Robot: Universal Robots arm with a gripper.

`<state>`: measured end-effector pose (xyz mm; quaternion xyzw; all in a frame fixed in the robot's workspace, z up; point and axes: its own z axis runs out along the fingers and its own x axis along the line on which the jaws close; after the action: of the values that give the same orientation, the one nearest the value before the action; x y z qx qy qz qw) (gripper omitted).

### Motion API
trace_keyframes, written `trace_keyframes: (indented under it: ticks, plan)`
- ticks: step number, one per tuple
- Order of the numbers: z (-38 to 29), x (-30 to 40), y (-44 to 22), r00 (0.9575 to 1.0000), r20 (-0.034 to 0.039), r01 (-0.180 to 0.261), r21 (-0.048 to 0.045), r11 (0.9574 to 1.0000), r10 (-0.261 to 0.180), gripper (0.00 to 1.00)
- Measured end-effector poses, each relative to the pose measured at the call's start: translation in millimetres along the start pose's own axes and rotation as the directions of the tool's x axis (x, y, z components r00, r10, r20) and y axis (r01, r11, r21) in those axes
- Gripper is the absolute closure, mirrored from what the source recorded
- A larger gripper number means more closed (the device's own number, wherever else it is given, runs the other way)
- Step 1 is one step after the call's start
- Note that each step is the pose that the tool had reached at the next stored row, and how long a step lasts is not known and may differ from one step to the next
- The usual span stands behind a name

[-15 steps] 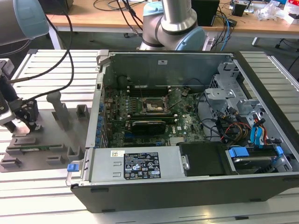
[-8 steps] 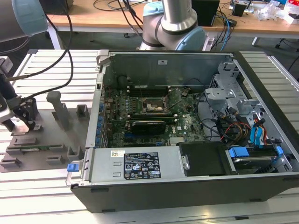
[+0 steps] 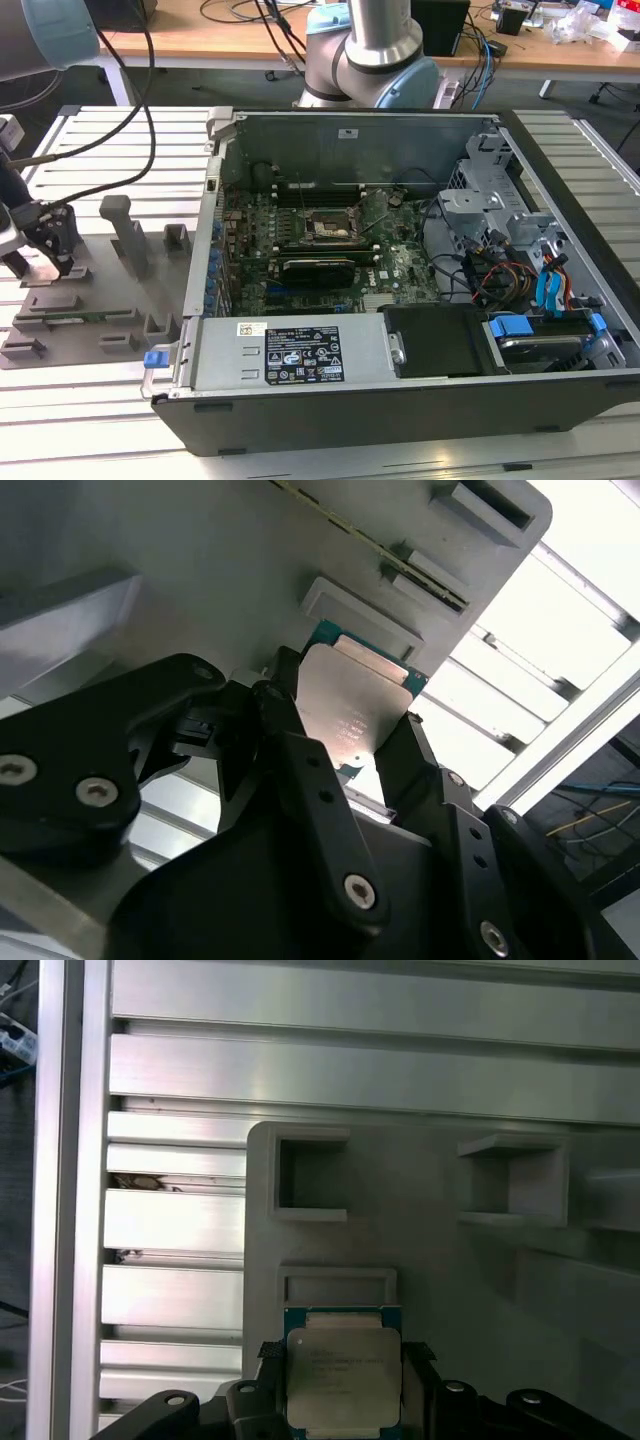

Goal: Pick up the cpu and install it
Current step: 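Pick up the cpu and move it towards the insertion slot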

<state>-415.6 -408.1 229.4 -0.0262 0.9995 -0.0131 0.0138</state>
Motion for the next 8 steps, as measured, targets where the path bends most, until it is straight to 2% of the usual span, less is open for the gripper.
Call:
trace_keyframes:
  ticks: [8]
  plan:
    - [-8.6, -0.2, -0.2, 1.0, 0.0001, 0.0, 0.0, 1.0, 0.0, 0.45]
